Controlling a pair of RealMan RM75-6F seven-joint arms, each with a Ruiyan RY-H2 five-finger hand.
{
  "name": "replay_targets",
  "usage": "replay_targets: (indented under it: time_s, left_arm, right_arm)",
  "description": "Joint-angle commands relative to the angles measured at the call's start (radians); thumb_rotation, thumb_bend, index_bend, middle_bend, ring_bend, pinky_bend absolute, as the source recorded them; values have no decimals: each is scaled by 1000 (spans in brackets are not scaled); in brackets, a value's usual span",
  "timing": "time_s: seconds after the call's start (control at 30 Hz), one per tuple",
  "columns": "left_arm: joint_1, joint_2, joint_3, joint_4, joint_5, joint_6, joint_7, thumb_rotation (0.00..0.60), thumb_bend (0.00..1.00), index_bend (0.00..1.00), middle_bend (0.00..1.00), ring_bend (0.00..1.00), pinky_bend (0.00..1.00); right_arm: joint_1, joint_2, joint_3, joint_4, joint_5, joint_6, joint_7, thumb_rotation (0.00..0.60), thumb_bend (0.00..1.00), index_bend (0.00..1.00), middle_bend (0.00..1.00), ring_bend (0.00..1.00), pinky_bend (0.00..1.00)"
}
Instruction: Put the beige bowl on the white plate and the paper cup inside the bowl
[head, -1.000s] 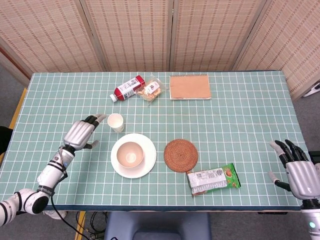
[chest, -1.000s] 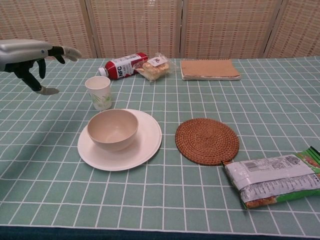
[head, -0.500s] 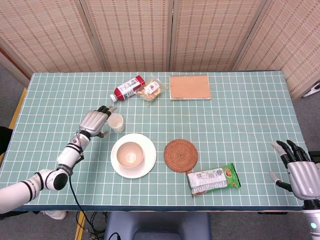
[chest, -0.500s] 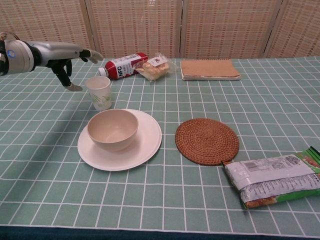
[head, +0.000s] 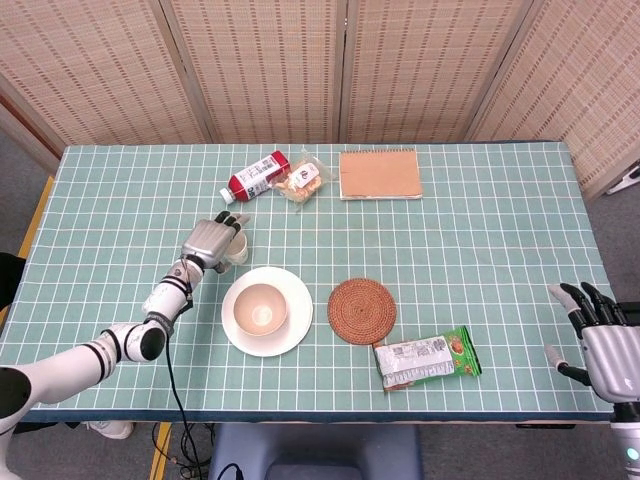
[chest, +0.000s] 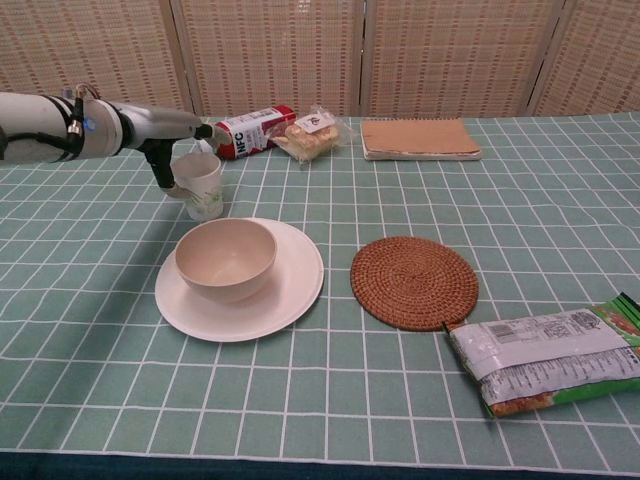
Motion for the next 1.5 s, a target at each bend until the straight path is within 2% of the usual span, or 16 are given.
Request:
replay_targets:
  time_s: [0.03, 0.17, 0.5, 0.63, 0.8, 1.13, 1.33, 1.5]
  left_arm:
    - [-19, -24, 18, 28, -20, -2, 21, 600, 288, 108, 0, 113, 370]
    - [-28, -55, 28, 61, -24, 17, 28, 600, 288, 176, 7, 171, 415]
    - [-20, -86, 33, 112, 21, 39, -2, 600, 288, 319, 171, 346, 634]
    - [-7, -58, 33, 80, 52, 39, -27, 600, 288, 334, 201, 363, 647]
    - [23, 20, 43, -31, 126, 69, -61, 600, 288, 332, 223, 372, 648]
    - [103, 246, 82, -355, 306, 190, -85, 600, 287, 319, 223, 359, 648]
    - [145, 338, 76, -503, 369, 268, -105, 600, 288, 318, 223, 355, 648]
    - [170, 363, 84, -592, 425, 309, -107, 600, 288, 318, 223, 354, 648]
  right_arm:
    - [-2, -1, -1, 4, 2, 0, 4, 600, 259, 124, 123, 43, 125]
    - [-5, -4, -1, 12, 7, -1, 12, 600, 258, 124, 123, 43, 125]
    - [-3, -7, 1, 19, 10, -7, 18, 600, 258, 124, 123, 43, 125]
    - [-2, -7, 1, 18, 9, -8, 17, 600, 259, 124, 123, 43, 125]
    - [0, -8, 2, 16, 9, -11, 14, 600, 258, 125, 123, 43, 125]
    - [14, -10, 6, 8, 4, -25, 3, 600, 258, 124, 123, 43, 125]
    - [19, -11, 9, 6, 3, -28, 0, 600, 258, 124, 123, 43, 125]
    - [20, -14, 8, 9, 4, -30, 4, 600, 259, 124, 123, 43, 125]
